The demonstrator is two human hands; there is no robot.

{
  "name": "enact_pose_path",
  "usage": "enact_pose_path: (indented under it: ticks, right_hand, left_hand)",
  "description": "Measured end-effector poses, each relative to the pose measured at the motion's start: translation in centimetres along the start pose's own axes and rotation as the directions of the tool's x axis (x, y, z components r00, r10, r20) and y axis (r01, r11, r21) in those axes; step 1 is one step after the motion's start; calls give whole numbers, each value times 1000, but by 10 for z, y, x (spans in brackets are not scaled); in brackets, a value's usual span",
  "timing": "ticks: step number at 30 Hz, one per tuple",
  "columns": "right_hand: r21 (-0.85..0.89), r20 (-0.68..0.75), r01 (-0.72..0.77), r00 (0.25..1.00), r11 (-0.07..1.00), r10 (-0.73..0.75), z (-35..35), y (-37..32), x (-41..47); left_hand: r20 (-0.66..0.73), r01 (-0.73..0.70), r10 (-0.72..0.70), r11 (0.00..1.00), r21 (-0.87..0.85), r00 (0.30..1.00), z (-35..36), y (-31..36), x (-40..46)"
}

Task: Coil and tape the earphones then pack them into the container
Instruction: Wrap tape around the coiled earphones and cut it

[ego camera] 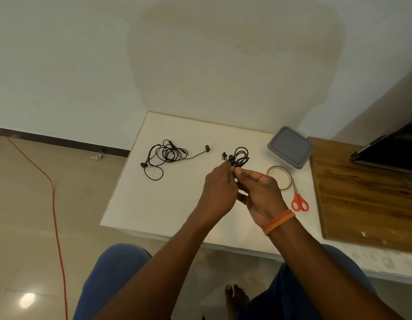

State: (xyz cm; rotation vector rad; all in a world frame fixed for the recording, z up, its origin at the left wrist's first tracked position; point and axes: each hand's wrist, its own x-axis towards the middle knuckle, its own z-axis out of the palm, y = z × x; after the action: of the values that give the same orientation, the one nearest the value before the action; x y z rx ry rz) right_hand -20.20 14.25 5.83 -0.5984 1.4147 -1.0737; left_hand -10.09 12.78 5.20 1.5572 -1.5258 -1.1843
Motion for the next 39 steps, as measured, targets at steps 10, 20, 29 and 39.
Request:
enact_pose_path:
  ticks: [10,20,29,39]
  right_hand:
    - [-20,78,-145,986,989,146,-11,-5,4]
    - [-144,59,-195,977,970,205,-19,-10,3]
    - [-80,-100,-173,981,982,164,-11,4,3]
    - [1,-165,-165,973,986,163,-7,3,7]
  left_hand:
    - [186,-220,165,917,332,969,-9,-13,4]
    - [314,-313,193,864,394,930,-14,-18,4]
    - [329,-445,312,738,507,891,-11,-23,3]
    - [370,-423,306,856,295,877,-14,-23,8]
